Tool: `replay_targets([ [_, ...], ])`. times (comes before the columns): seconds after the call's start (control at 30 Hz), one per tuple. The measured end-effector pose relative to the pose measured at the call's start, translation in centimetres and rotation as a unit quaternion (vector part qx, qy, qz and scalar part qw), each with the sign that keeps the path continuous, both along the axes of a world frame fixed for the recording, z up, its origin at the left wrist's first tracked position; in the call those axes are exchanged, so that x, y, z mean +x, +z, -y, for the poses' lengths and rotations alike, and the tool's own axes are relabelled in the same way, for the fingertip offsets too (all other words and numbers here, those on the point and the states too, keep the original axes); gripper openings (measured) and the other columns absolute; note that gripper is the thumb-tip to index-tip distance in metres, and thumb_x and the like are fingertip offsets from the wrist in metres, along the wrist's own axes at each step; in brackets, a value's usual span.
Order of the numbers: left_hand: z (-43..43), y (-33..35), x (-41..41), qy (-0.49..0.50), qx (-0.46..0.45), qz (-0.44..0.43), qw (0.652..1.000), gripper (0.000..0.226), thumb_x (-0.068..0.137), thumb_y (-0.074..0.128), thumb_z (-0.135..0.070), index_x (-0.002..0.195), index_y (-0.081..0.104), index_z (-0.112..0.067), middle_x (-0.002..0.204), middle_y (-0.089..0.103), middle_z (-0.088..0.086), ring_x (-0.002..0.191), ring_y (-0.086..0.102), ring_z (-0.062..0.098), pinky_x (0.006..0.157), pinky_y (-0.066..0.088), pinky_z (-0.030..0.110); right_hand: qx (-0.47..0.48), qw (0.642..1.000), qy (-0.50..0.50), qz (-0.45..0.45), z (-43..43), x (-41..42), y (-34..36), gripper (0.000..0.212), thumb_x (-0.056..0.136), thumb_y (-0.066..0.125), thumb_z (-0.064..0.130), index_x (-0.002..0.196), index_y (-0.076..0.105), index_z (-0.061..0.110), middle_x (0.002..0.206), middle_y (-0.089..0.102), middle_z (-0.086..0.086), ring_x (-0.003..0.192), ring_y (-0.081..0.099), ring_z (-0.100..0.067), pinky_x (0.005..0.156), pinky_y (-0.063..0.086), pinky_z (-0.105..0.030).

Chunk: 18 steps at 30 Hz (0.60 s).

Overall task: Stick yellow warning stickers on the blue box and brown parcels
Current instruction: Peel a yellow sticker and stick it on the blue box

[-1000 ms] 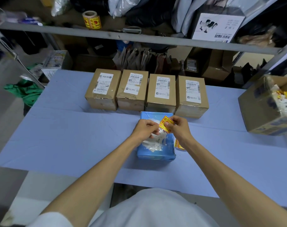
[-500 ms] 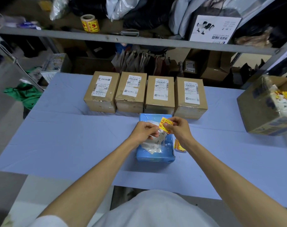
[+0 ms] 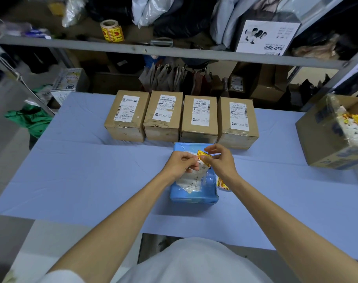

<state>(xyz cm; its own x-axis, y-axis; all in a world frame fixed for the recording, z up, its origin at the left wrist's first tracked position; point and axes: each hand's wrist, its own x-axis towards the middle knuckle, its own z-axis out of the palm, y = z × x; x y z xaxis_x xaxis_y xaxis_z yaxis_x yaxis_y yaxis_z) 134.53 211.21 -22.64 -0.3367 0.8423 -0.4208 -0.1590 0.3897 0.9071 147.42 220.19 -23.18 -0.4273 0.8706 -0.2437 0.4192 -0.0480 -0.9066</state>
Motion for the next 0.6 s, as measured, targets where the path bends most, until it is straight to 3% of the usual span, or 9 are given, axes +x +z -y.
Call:
replay_targets([
  [0.1,0.0,0.0,0.0,0.006,0.006,0.011,1.0,0.012,0.092,0.059,-0.01,0.097,0.069,-0.003,0.076,0.068,0.005,0.062,0.068,0.004,0.053,0.048,0.012,0.06,0.997,0.043,0.01,0.0,0.0,0.2,0.009,0.078,0.074,0.016,0.072,0.07,0.021,0.074,0.067,0.012,0.067,0.059,-0.003,0.062,0.045,-0.018],
  [0.2,0.0,0.0,-0.1,0.01,0.01,0.015,1.0,0.011,0.093,0.059,-0.011,0.095,0.069,-0.005,0.075,0.068,0.004,0.062,0.068,0.005,0.054,0.048,0.012,0.107,0.992,0.059,0.042,0.1,0.1,0.3,0.012,0.08,0.073,0.023,0.07,0.071,0.029,0.081,0.061,0.019,0.081,0.056,0.001,0.071,0.043,-0.02],
  [0.3,-0.1,0.1,0.0,0.016,0.013,0.016,1.0,0.011,0.093,0.059,-0.012,0.092,0.069,-0.008,0.074,0.068,0.003,0.064,0.067,0.006,0.054,0.048,0.012,0.094,0.994,0.054,0.021,0.3,0.1,0.6,0.012,0.082,0.072,0.029,0.071,0.069,0.033,0.091,0.055,0.017,0.083,0.059,-0.006,0.067,0.045,-0.016],
  [0.4,-0.2,0.2,-0.1,0.011,0.016,0.012,1.0,0.012,0.093,0.058,-0.012,0.091,0.069,-0.008,0.075,0.07,0.003,0.067,0.069,0.008,0.055,0.048,0.013,0.041,0.995,0.092,-0.028,0.5,0.1,1.1,0.01,0.083,0.07,0.026,0.074,0.072,0.028,0.078,0.069,0.009,0.069,0.065,-0.013,0.056,0.05,-0.016],
  [0.6,-0.1,0.2,-0.2,-0.005,0.022,-0.021,1.0,0.01,0.091,0.062,-0.014,0.095,0.069,-0.008,0.08,0.071,0.006,0.073,0.07,0.011,0.063,0.052,0.016,0.016,0.993,0.114,-0.03,0.2,-0.2,1.3,0.009,0.08,0.075,0.016,0.072,0.072,0.02,0.067,0.072,0.001,0.062,0.067,-0.011,0.056,0.052,-0.018],
])
